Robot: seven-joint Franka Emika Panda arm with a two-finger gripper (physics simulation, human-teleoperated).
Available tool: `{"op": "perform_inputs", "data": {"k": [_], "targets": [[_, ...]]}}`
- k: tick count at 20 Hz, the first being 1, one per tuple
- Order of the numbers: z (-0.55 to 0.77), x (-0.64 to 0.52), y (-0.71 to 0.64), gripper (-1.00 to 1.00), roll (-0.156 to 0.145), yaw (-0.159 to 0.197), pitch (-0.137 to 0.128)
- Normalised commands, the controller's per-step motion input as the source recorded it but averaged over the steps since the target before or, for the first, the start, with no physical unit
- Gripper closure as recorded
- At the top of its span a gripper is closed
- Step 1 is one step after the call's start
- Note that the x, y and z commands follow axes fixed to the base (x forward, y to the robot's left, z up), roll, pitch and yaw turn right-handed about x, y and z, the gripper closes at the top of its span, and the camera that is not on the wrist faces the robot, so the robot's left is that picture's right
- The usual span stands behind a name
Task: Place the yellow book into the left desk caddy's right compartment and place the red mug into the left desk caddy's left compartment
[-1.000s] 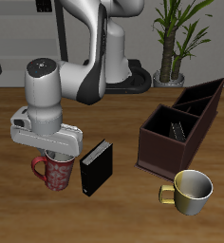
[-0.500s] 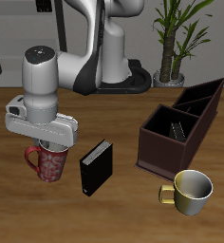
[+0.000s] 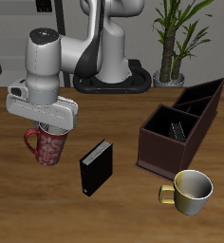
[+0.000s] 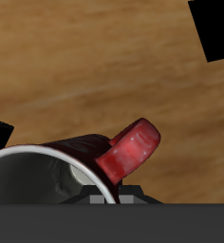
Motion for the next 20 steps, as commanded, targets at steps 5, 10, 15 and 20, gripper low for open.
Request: {"op": "perform_inputs", "data": {"k": [5,10,15,20], "targets": [[0.10,-0.32,-0.01,1.00,-0.014,-0.006,-0.030],[0.06,-0.45,0.15,1.00,0.022,-0.020,0.007],[-0.01,-0.45,0.24,1.00,0.044,-0.012,0.004],[0.09,-0.38,0.22,1.00,0.024,-0.001,-0.058]]}}
